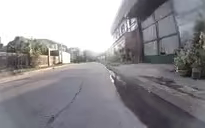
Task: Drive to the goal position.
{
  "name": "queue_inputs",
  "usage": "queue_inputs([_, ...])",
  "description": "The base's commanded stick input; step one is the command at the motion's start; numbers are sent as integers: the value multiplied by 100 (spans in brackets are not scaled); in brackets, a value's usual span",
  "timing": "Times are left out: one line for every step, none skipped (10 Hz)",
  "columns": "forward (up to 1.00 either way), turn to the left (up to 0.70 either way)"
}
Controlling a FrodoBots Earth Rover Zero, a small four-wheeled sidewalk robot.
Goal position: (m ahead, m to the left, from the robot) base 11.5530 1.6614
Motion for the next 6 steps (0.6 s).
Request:
queue_inputs([69, 0])
queue_inputs([69, 0])
queue_inputs([69, 0])
queue_inputs([69, 0])
queue_inputs([70, 0])
queue_inputs([71, 0])
